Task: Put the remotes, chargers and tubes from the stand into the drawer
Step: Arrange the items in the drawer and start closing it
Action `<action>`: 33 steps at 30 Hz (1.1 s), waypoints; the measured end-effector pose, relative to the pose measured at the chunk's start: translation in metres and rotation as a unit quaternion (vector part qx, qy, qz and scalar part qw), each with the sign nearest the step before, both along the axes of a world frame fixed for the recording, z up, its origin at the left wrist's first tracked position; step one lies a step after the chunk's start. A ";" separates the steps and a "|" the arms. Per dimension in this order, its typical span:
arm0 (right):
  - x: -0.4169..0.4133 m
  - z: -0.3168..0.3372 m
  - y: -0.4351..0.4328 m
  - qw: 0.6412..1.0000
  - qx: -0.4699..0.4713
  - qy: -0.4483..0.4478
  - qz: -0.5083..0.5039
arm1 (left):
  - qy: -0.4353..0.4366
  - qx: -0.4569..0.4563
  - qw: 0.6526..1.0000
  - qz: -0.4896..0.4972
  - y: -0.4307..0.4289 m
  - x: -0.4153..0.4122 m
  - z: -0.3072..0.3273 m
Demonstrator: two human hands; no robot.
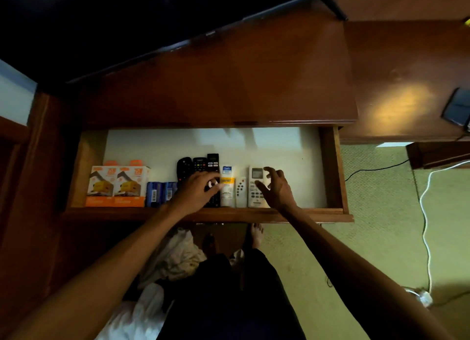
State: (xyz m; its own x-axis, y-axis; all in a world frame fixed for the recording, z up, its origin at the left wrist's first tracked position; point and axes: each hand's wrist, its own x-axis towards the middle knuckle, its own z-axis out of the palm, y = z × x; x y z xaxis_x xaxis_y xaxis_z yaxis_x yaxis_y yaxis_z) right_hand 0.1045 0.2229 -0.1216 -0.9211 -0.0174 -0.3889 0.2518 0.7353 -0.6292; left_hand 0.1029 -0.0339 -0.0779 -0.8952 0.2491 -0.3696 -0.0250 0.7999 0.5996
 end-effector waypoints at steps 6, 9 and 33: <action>0.045 0.025 -0.031 0.979 0.033 -0.052 0.193 | -0.059 -0.079 0.990 -0.105 -0.067 0.049 0.019; 0.048 0.031 -0.043 0.942 0.152 -0.049 0.295 | -0.034 -0.137 0.976 -0.167 -0.087 0.056 0.011; -0.032 0.051 -0.044 0.884 0.303 0.087 0.345 | 0.120 -0.188 0.952 -0.208 -0.107 -0.027 0.004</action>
State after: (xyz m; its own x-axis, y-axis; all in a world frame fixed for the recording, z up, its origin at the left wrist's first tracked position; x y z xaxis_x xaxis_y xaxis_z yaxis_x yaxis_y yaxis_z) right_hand 0.0728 0.1792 -0.0705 -0.8197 -0.4346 -0.3731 -0.4492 0.8919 -0.0523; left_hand 0.0760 -0.1405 -0.0741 -0.8180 0.4909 -0.2999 0.4425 0.8700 0.2172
